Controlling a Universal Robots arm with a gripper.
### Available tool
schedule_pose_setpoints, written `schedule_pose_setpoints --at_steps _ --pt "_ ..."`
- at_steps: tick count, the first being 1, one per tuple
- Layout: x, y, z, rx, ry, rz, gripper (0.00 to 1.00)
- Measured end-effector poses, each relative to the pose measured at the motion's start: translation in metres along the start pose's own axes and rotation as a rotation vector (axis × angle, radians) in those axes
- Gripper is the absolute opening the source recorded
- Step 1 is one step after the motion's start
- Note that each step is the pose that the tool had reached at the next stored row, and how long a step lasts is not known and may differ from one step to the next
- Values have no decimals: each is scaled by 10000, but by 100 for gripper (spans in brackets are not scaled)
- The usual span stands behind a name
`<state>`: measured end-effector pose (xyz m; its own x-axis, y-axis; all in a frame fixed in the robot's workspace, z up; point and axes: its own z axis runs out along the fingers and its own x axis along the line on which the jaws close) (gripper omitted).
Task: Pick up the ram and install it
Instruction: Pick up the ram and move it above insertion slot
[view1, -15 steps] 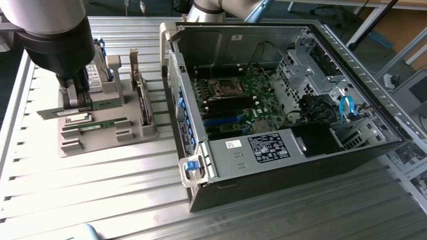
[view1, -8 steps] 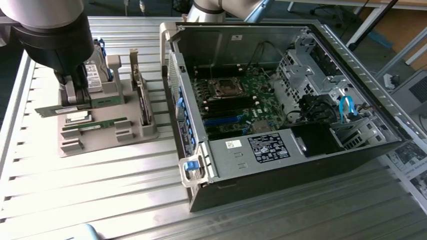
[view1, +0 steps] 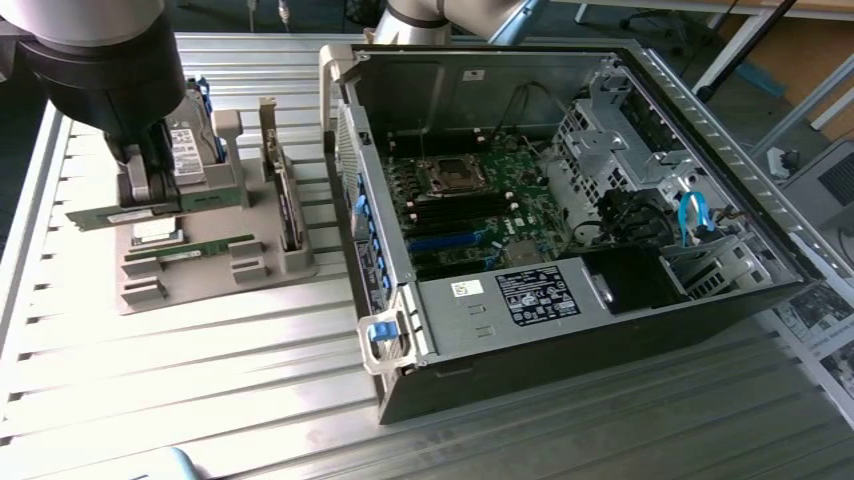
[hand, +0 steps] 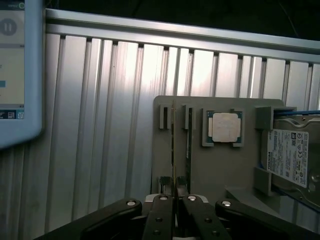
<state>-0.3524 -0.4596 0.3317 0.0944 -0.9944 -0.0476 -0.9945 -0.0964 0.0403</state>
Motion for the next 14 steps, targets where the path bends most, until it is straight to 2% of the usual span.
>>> schedule_pose_setpoints --at_steps 14 --pt "-5 4 -95 0 0 0 13"
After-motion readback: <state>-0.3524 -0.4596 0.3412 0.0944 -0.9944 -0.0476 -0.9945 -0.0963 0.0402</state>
